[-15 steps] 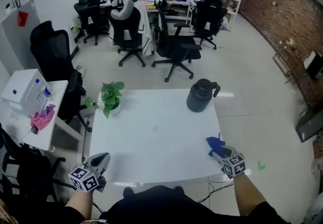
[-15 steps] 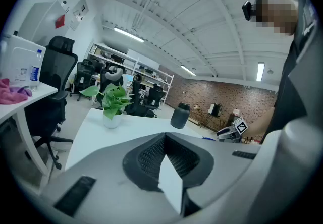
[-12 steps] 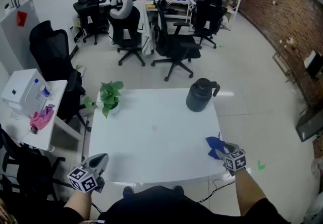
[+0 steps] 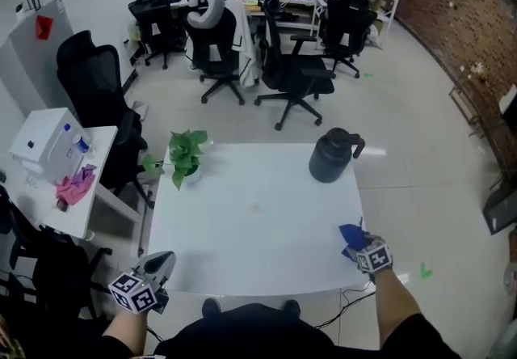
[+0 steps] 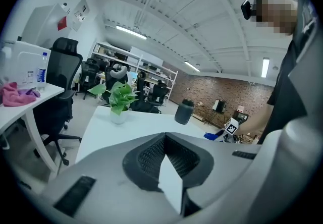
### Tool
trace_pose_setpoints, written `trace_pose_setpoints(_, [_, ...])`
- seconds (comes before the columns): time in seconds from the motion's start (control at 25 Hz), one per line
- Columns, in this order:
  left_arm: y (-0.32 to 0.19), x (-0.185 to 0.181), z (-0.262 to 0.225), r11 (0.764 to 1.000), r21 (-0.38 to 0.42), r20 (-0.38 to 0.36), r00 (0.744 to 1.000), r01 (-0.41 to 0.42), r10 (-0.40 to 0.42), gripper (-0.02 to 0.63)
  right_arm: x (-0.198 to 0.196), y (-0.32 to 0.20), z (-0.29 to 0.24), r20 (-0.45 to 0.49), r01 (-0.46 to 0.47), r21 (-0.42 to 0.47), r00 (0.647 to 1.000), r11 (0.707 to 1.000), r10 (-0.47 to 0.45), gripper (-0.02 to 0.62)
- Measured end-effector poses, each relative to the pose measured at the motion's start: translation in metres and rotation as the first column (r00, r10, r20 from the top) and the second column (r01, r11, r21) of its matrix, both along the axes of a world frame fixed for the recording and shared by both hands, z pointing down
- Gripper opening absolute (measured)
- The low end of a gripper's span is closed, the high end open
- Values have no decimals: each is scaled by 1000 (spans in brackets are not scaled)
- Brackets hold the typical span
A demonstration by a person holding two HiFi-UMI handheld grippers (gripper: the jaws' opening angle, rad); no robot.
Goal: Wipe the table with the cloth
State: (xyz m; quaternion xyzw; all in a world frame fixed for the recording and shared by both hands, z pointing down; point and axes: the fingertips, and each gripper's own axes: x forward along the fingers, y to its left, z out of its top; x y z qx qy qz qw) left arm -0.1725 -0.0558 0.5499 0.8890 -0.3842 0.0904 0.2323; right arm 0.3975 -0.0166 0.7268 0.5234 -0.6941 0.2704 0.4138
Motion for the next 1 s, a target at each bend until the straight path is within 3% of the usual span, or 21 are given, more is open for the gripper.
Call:
trace_pose_setpoints(0.12, [1,-3,1,1000,-8,2,1000,10,-10,0,-6,1,5,43,0,-15,999,1000,1,231])
trace_pose_setpoints(0.48, [-1,-7,5,1000,-12,-13,1000,19,-19,0,-11,-7,5,92,-9,-32,996,999,12,238])
trace_pose_setpoints(0.52, [-1,-7,4,1000,-10,-15,1000,19,-19,0,-11,-10,-1,112,-33,-11,993,999,34,273])
trace_pose_setpoints(0.68, [1,-7,4,1000,-14,-17,1000,17,-17,0,2,-19,-16,138,-181,62,975,981,172,301])
trace_pose_setpoints(0.84, [3,-6,3,1000,-17,-16,1000,13,-14,0,19,-17,-1,77,-288,8,955,958,286,313])
trace_pose_setpoints(1.0, [6,-7,3,1000,-19,-13,1000,16,-16,0,19,-16,8,100,-357,-24,928,934,358,311])
